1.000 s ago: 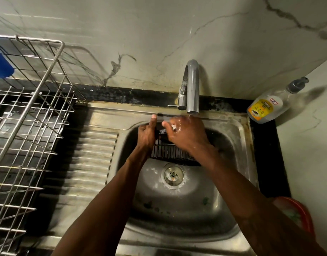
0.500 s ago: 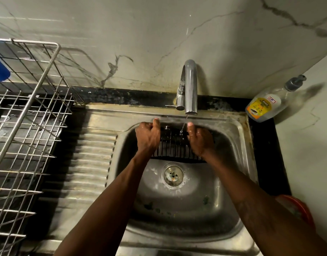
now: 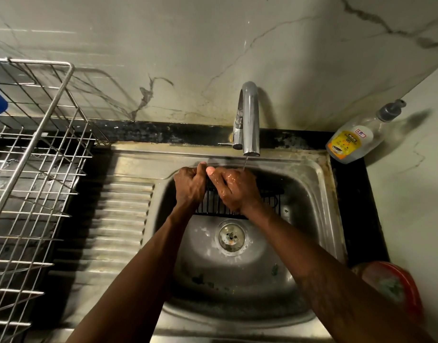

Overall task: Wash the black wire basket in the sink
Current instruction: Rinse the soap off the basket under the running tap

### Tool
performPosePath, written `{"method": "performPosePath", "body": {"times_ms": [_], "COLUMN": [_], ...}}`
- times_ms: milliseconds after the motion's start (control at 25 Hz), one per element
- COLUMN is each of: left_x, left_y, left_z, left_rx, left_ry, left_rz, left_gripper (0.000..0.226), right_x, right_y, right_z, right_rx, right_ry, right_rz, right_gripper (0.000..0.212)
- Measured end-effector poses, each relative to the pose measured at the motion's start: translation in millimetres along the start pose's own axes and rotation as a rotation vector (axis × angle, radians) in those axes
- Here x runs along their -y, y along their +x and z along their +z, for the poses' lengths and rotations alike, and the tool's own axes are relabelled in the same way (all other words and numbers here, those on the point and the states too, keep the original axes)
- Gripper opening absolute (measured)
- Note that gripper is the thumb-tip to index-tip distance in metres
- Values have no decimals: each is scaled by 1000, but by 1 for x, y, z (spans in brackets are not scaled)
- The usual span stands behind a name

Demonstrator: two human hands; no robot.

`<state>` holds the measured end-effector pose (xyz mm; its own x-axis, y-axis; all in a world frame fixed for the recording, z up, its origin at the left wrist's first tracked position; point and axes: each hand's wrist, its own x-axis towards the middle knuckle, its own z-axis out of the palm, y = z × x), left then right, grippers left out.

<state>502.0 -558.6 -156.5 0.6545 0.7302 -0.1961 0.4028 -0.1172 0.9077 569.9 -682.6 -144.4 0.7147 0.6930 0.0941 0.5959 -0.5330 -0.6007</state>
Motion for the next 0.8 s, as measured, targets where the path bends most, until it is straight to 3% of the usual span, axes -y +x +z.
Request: {"method": "performPosePath", "body": {"times_ms": [200,280,360,520,600,680,800], "left_x": [4,1,-5,0,-1,3,-7], "left_y": [-5,-2,-2,-1,-7,-8,-12], "left_z": [-18,-16,-13,-15,-16,-15,-11], "left_rx": [-74,-89,-77,-67,-96,-81,60], "left_ry": [-75,-75,-44,-17,-15,-29,-80], "left_rz": [-159,-171,-166,-127,-133,-112,-110], "left_gripper": [40,43,47,52,52,57,64], "right_x": [-70,-67,-22,27,-2,-38,-77], "right_y": [-23,-11,1,-1,-5,-11,-21], "right_z": [-19,-14,-4,12,4,-5,-8], "right_rx": [154,98,45,38,76,39,-20], "right_ry": [-213,-137,75,-3,35,98,85], "right_rz": [484,482,363,39,105,315,483], "right_gripper": [77,73,70,61,60,66,75]}}
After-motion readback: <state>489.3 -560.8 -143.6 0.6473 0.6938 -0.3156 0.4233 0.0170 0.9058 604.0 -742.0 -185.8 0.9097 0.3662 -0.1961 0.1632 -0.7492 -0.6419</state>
